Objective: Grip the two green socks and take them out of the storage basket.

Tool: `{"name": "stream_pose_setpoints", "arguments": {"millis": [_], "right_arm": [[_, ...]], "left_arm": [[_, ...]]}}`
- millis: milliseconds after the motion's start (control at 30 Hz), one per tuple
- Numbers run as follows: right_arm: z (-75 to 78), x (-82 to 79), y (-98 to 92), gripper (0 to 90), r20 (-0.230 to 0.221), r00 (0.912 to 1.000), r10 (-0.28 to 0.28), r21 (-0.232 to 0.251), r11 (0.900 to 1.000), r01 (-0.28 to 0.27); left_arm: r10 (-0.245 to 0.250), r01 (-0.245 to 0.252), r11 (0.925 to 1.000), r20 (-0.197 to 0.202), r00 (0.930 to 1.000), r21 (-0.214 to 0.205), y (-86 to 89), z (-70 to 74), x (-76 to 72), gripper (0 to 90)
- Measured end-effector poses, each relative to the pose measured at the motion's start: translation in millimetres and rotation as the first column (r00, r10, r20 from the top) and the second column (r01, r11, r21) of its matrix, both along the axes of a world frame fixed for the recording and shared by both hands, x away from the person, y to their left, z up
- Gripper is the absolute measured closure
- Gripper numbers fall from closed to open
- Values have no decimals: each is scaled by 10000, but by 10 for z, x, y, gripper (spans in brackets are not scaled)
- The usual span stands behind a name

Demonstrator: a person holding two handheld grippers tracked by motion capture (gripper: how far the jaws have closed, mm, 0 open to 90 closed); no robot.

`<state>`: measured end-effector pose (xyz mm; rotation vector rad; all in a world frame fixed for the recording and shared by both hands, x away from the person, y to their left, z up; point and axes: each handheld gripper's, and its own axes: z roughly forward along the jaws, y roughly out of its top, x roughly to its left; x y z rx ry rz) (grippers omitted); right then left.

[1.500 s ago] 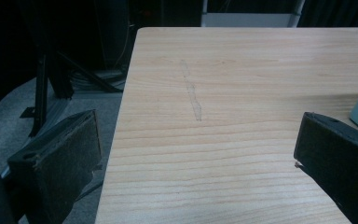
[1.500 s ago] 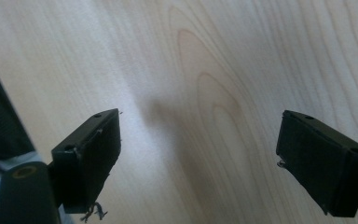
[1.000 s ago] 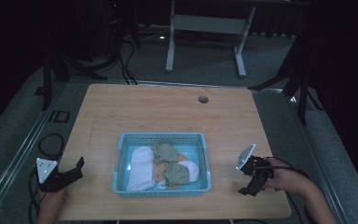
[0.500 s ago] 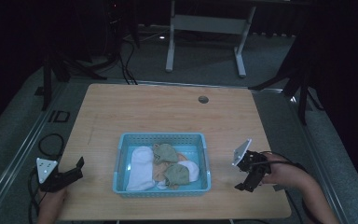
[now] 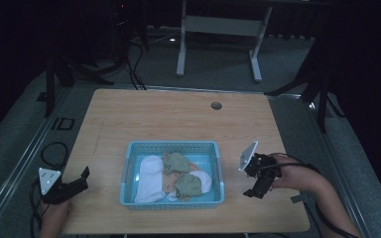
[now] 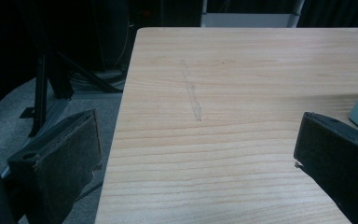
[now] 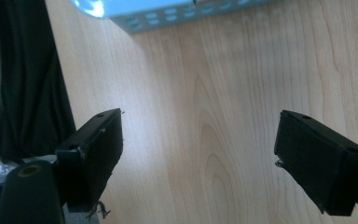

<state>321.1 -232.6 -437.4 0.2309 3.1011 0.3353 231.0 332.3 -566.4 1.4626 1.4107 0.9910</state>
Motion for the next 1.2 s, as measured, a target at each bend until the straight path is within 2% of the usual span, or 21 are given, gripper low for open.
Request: {"name": "stream_pose_setpoints", "arguments": {"millis": [133,367,600,900,1033,1200], "right_arm": [[80,3,97,151,50,9998,188,161,9997,-189],[162,0,232,151,172,9991,378,113,9992,-380],[259,-35,438,151,254,9962,838,283,9960,-845],[287,-54,665,152,293,9898,1393,372,9894,-1403],[259,-45,826,152,332,9871,1566,224,9873,-1573],[213,-1,957,152,271,9851,1699,280,9849,-1707]], "left_arm": [[-15,15,10000,-15,10000,18,-2,0,1,3],[11,-11,10000,2,10000,-2,-2,0,2,3],[14,-14,10000,21,10000,-32,-1,-1,1,4],[-6,6,10000,26,10000,-25,0,0,-1,4],[-6,7,10000,23,10000,-27,0,-1,0,4],[-46,46,10000,8,10000,9,-2,0,1,3]]}}
